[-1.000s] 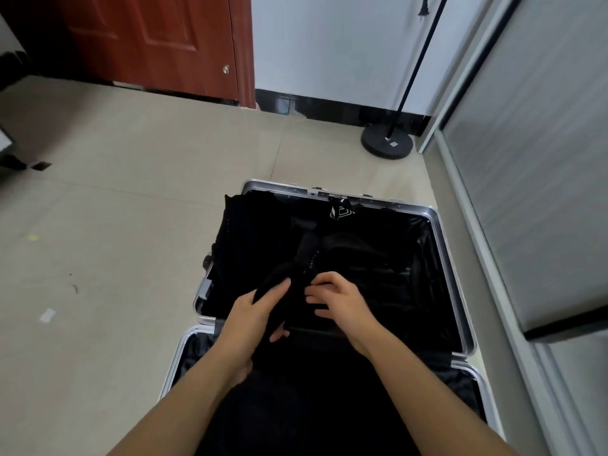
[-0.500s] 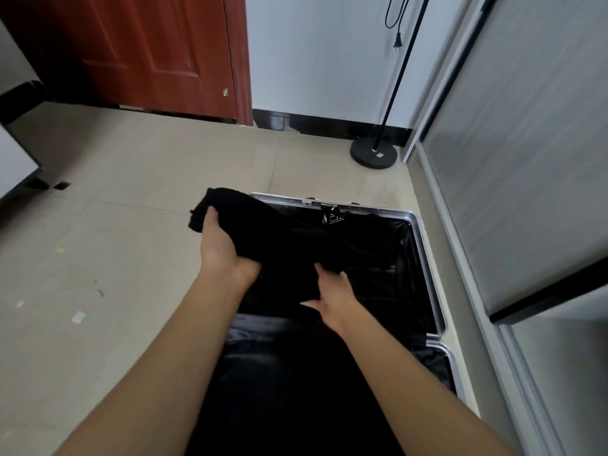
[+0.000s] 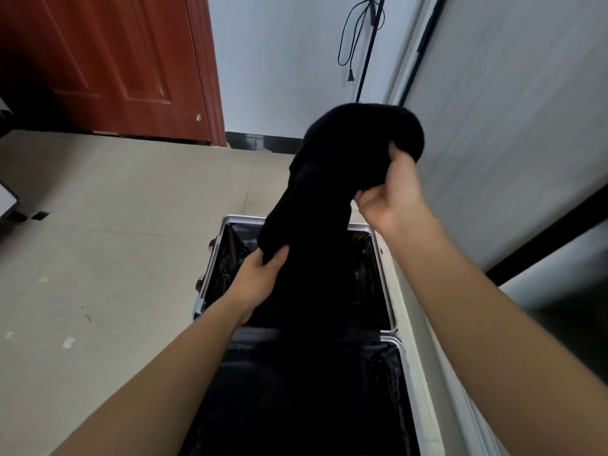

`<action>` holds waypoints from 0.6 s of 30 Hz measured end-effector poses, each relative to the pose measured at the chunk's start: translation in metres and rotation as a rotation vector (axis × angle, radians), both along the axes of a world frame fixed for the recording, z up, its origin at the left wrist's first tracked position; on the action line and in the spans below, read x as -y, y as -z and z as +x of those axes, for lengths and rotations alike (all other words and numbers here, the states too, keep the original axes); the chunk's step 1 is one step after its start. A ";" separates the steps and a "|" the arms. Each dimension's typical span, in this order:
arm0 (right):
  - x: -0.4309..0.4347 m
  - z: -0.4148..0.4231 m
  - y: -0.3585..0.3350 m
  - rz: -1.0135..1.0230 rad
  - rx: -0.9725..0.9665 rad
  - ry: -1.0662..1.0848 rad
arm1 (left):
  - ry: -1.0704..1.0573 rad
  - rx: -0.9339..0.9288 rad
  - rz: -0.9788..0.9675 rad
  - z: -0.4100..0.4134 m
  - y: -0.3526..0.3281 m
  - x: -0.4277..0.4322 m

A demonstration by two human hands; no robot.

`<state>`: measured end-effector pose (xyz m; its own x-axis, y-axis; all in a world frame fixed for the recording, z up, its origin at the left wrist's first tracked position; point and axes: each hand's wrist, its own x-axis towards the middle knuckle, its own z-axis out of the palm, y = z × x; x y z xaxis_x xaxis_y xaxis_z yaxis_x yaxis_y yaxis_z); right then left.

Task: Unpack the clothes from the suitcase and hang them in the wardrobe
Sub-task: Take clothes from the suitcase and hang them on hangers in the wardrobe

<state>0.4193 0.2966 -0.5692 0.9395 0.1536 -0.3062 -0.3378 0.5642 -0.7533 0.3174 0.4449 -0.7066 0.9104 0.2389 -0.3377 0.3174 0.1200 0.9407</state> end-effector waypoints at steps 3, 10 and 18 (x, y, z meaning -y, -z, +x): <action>0.017 -0.004 -0.070 -0.036 0.013 0.058 | -0.024 0.028 -0.080 0.001 -0.083 0.003; 0.041 -0.022 -0.284 -0.172 0.087 0.079 | 0.009 0.087 -0.174 -0.011 -0.324 -0.016; 0.046 -0.077 -0.502 -0.278 0.122 0.161 | 0.371 0.049 -0.004 -0.056 -0.549 -0.032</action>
<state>0.3421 0.2509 -0.0669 0.9772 -0.0728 -0.1993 -0.1590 0.3704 -0.9152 0.2609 0.4769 -0.1579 0.9499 -0.1120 -0.2919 0.2947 0.0088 0.9555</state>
